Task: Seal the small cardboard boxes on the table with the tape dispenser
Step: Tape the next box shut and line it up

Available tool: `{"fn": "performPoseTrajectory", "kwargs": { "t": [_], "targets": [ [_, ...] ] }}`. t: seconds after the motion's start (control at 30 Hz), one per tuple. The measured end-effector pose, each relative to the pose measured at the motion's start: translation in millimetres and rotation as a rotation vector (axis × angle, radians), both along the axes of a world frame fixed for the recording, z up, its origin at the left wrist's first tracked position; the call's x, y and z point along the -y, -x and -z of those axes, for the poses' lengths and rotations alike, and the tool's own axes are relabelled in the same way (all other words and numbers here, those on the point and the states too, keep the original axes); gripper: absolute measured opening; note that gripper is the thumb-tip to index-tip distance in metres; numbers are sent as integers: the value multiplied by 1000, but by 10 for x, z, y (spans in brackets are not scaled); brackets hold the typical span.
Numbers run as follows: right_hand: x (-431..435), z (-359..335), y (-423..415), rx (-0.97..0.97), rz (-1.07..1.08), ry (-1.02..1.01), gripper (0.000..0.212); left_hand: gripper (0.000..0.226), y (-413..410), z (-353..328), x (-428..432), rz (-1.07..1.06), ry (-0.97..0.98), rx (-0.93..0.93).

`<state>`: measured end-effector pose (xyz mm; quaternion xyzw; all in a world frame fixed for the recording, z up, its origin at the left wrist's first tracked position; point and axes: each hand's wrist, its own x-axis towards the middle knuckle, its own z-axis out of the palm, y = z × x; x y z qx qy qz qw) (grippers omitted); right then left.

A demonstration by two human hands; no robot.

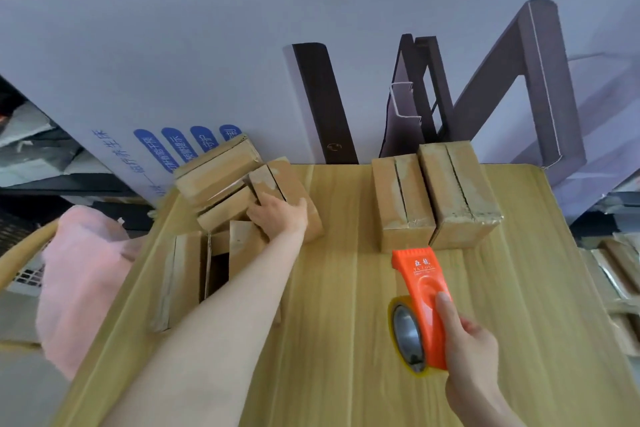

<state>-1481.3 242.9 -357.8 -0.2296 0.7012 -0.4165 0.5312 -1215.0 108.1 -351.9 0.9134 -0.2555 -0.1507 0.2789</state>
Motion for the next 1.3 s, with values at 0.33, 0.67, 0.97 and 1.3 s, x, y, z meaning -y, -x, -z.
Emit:
{"fn": "performPoseTrajectory", "kwargs": {
  "t": [0.33,0.67,0.97,1.3],
  "targets": [
    [-579,3,-110,-71,153,-24,42,121,-31,315,411,-2,-273,23],
    [-757,-444,146,-59,142,50,44,109,584,-97,-716,261,-47,41],
    [-856,-899,822,-27,-70,156,40,113,1222,-216,-2116,759,-50,210],
    [-1258,-1051,1473,26,-330,209,39,119,1857,74,-3117,1333,-328,250]
  ]
}}
